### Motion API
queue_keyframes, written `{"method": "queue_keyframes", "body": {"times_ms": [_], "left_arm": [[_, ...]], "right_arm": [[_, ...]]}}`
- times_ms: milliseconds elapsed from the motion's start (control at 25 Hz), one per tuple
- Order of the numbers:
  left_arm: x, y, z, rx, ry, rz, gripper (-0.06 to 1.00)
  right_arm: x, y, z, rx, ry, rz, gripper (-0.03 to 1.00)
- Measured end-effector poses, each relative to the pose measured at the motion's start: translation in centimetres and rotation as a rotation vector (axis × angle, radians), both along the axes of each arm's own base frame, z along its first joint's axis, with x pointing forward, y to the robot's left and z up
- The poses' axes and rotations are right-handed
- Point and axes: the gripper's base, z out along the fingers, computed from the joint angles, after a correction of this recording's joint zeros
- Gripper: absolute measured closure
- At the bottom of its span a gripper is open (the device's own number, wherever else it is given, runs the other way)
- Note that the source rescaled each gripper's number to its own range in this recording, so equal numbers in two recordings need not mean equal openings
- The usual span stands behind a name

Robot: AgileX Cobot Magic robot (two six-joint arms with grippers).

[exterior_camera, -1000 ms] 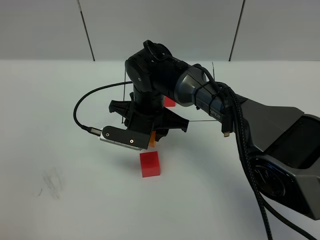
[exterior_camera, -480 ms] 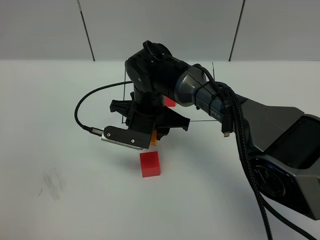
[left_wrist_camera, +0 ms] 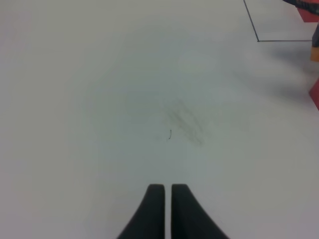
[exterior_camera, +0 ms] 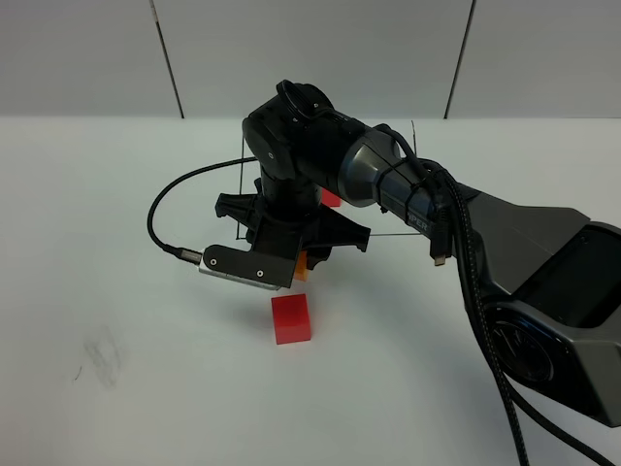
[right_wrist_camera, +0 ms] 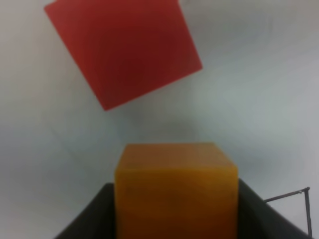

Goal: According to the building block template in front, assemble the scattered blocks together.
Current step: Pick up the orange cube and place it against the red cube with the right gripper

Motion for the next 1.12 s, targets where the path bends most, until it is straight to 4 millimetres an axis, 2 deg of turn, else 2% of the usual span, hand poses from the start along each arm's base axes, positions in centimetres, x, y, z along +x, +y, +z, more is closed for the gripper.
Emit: {"method": "queue_keyframes", "body": {"times_ms": [400,720,1120], "left_arm": [[0.0,0.0,0.0,0.000,0.000,0.000,0.94],[0.0,0.0,0.0,0.000,0.000,0.000,0.94],[0.0,0.0,0.0,0.000,0.000,0.000,0.94]], "right_arm": [[0.0,0.0,0.0,-0.001,0.001,0.000,0.46],[-0.4,-0.3,-1.2,-0.030,0.035,0.000,0.46],[-1.1,0.5,-1.2,-0.003,0.058,0.009,0.46]]}}
